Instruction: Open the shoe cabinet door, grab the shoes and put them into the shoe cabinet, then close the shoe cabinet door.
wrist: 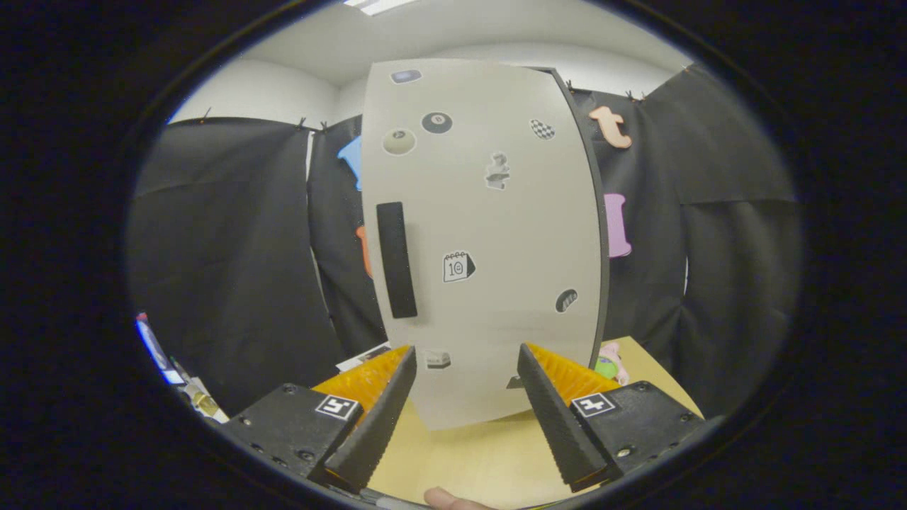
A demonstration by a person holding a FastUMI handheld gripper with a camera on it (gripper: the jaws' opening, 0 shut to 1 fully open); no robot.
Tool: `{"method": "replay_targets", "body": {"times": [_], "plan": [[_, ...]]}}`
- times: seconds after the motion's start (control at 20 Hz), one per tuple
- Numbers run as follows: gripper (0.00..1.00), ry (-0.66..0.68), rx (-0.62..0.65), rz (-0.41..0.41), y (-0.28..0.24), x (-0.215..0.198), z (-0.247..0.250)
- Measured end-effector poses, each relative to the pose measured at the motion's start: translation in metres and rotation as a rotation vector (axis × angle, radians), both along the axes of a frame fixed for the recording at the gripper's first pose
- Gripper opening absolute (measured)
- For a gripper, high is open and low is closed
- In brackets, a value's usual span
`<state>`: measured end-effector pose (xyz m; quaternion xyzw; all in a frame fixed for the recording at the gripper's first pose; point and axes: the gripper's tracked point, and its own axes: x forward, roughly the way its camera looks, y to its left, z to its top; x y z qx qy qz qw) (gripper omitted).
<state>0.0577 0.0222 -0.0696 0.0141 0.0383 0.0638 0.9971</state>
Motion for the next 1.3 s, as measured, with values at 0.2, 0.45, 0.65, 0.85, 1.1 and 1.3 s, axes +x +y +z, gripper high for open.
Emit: {"method": "replay_targets", "body": {"times": [0.2,0.45,0.65,0.85,1.1,1.3], "plan": [[0.96,-0.008,0.007,-0.023,-0.013,-0.038,-0.03],[0.96,-0.029,-0.006,-0.112,-0.039,-0.059,-0.033],[0.96,-0.041,0.001,-0.115,-0.05,-0.076,-0.033],[0.96,-0.099,-0.02,-0.101,-0.055,-0.094,-0.019],[0.96,-0.202,-0.01,-0.073,-0.056,-0.142,0.006],[0.96,-0.247,0.042,-0.041,-0.056,-0.162,0.017]]}}
